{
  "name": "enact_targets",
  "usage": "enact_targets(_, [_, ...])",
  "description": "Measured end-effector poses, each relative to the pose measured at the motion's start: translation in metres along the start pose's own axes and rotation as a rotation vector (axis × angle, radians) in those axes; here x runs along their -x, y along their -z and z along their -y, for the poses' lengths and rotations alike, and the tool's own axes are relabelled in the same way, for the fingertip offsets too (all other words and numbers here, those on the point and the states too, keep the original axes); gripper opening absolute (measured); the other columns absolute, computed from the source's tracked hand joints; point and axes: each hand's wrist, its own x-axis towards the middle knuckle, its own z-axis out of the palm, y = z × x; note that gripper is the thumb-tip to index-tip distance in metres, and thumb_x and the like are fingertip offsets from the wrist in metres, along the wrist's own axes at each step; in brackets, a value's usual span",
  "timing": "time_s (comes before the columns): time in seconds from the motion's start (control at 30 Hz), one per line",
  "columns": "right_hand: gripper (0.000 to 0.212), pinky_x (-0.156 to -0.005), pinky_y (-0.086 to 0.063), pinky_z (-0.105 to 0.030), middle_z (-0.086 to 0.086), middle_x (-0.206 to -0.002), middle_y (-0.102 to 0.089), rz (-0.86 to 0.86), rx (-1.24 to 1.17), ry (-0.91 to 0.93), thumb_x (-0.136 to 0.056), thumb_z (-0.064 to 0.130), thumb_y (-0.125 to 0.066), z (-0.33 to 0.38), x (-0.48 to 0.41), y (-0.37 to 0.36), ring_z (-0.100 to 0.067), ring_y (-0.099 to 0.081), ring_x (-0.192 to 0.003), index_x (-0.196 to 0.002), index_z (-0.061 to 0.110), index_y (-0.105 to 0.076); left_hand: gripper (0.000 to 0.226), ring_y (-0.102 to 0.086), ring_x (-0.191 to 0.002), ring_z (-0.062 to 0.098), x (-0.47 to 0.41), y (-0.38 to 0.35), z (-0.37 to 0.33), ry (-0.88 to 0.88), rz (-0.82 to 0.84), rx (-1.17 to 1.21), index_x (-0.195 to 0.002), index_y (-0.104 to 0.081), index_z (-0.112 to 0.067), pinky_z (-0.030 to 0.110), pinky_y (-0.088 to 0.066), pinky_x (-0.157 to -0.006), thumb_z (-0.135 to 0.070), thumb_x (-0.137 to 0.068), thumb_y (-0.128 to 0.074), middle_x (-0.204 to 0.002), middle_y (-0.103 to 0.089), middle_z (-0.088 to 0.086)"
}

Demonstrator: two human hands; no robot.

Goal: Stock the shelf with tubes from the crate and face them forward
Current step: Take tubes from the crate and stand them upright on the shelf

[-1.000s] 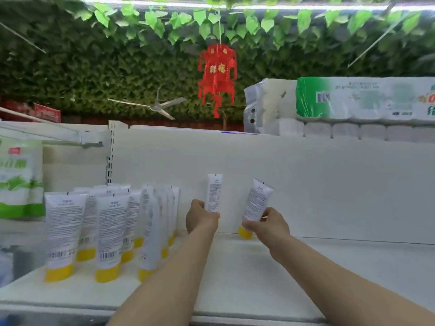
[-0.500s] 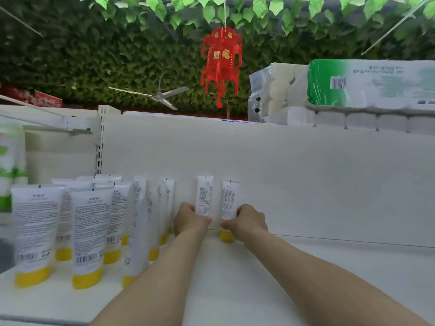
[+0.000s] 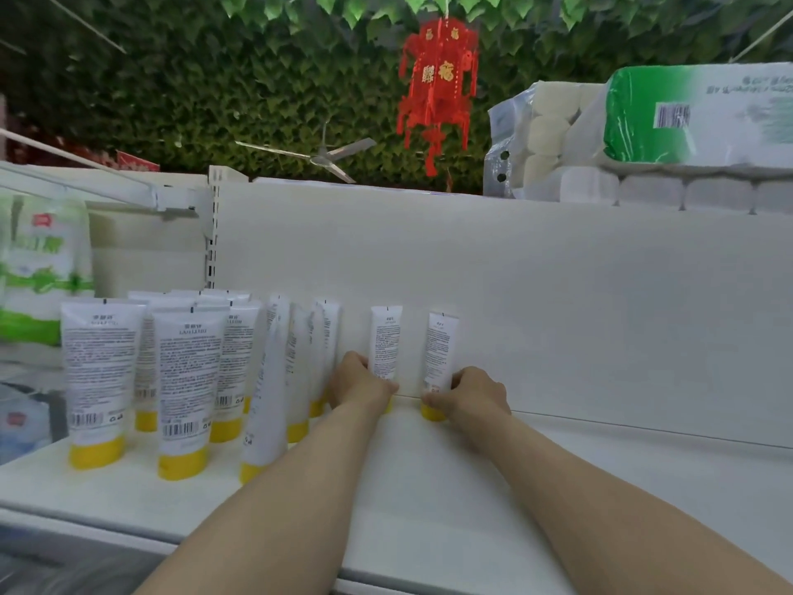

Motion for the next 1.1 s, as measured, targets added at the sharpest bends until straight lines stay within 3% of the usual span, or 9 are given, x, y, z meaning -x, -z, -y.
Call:
enact_targets(0.17, [0.027,-0.083,-0.055,-0.036,-0.002,-0.093,-0.068,0.031,-0.004,-0.009,-0.059,0.038,-0.076,-0.0064,-0.0029,0.0003,-0.023,-0.063,-0.094,-0.079,0.023,-0.065,0.036,-0.059,-0.091,0.021,0.0004,-0.0036,0.0026,-0.023,-0.019,-0.014,-0.106,-0.056,-0.017,0.026,-0.042,-0.074,-0.020,-0.077,-0.078,-0.109,-0.067,0.001])
enact_targets(0.33, [0.042,-0.083,-0.056,-0.037,0.000,-0.090,-0.070,0.037,0.015,-0.006,-0.053,0.044,-0.075,-0.0038,-0.0007,0.0001,-0.023,-0.064,-0.093,-0.089,0.022,-0.070,0.041,-0.059,-0.095,0.023,-0.0003,-0.0047,0.0034,0.002,-0.020,-0.051,-0.111,-0.056,-0.014,0.024,-0.039,-0.072,-0.027,-0.079,-0.079,-0.113,-0.065,0.004])
enact_targets(0.67, [0.031,-0.081,-0.055,-0.034,-0.002,-0.095,-0.069,0.026,0.035,0.005,-0.066,0.039,-0.079,-0.0058,-0.0053,-0.0013,-0.024,-0.065,-0.095,-0.087,0.022,-0.064,0.043,-0.061,-0.104,0.025,-0.0020,-0.0050,0.0029,0.024,-0.024,-0.060,-0.111,-0.055,-0.013,0.026,-0.041,-0.073,-0.028,-0.079,-0.079,-0.114,-0.064,0.005])
enact_targets(1.1, [0.045,-0.082,-0.055,-0.035,-0.001,-0.098,-0.068,0.029,0.047,0.014,-0.060,0.042,-0.077,-0.0042,-0.0037,-0.0028,-0.024,-0.063,-0.095,-0.098,0.021,-0.065,0.042,-0.062,-0.102,0.026,-0.0044,-0.0060,0.0041,0.011,-0.039,-0.073,-0.108,-0.054,-0.015,0.026,-0.043,-0.073,-0.026,-0.077,-0.080,-0.112,-0.064,0.004])
